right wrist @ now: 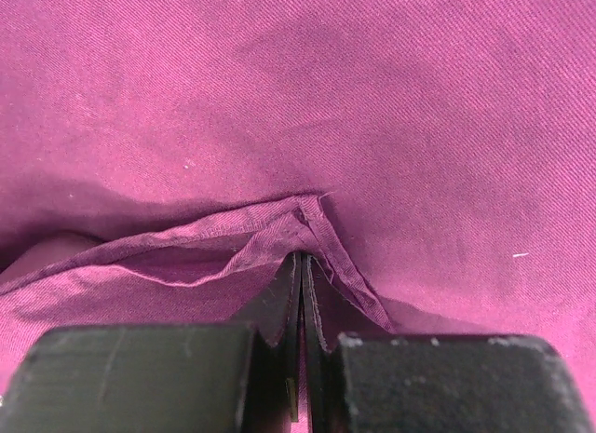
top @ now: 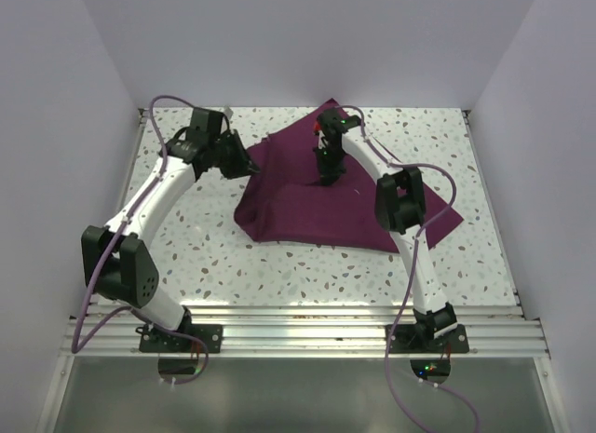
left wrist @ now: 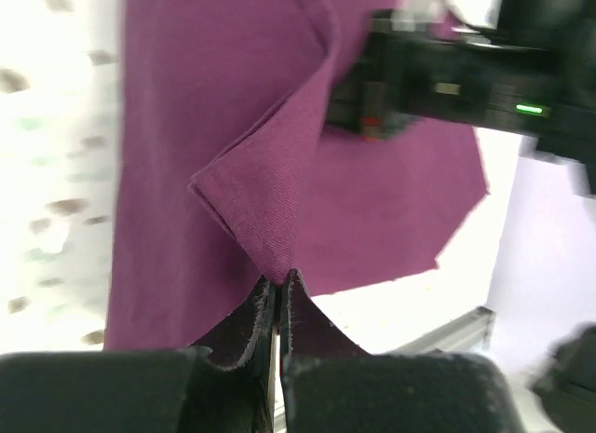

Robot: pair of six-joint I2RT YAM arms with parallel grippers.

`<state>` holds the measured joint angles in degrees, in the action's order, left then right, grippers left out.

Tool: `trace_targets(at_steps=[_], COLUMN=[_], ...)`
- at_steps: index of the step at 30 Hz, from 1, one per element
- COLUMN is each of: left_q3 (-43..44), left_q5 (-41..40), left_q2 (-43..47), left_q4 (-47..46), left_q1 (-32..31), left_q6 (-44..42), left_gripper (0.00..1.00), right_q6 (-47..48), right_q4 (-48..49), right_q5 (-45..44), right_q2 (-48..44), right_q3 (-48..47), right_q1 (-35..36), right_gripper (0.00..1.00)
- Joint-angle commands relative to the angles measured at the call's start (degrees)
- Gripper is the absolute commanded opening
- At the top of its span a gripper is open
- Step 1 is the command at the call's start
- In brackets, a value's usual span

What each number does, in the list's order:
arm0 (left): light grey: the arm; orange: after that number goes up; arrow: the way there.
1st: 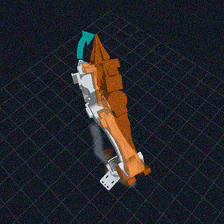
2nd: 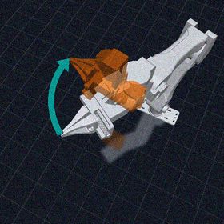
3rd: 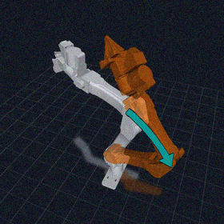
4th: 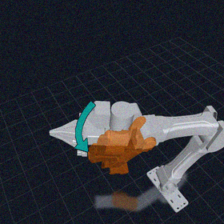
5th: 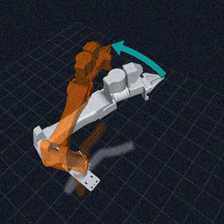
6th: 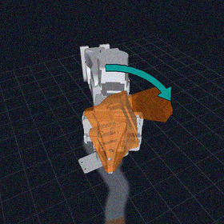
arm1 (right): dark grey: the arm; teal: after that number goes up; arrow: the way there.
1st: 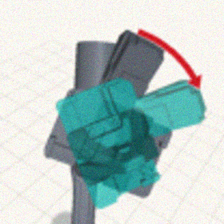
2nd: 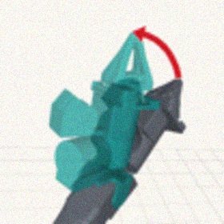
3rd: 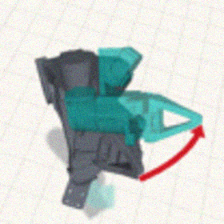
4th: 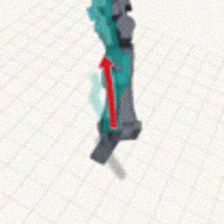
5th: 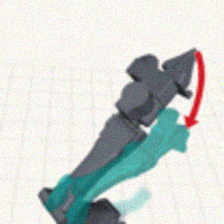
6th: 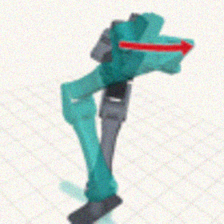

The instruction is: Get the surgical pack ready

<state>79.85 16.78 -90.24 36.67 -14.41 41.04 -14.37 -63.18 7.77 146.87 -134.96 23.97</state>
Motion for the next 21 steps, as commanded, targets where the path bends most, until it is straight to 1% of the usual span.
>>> trace_targets(at_steps=[1, 5, 8, 14, 17, 21], left_q3=[7.67, 13.83, 18.04, 19.72, 20.08, 20.17], left_q5=[0.63, 0.28, 0.19, 0.36, 0.8, 1.15], left_q2=[-1.86, -6.96, -10.83, -14.7, -15.76, -17.25], left_q4=[-0.54, -0.02, 0.25, 0.07, 0.16, -0.1], left_q1=[-5.09, -10.35, -12.91, -15.2, -15.64, -15.91], left_q6=[5.45, 7.65, 8.44, 8.62, 8.36, 8.01], left_gripper=[0.0, 0.0, 0.0, 0.0, 0.0, 0.0], right_q6=[0.4, 0.13, -0.13, 0.04, -0.13, -3.2], right_q4=[0.86, 1.39, 2.09, 1.65, 2.27, 7.18], right_q5=[-2.06, -0.65, 0.66, 3.21, 6.02, 10.5], right_q2=[7.73, 7.82, 7.47, 7.73, 7.03, 2.39], right_q3=[1.98, 3.03, 4.17, 4.44, 5.83, 10.06], right_q1=[-0.15, -0.23, -0.15, -0.32, -0.59, -3.3], right_gripper=[0.0, 0.0, 0.0, 0.0, 0.0, 0.0])
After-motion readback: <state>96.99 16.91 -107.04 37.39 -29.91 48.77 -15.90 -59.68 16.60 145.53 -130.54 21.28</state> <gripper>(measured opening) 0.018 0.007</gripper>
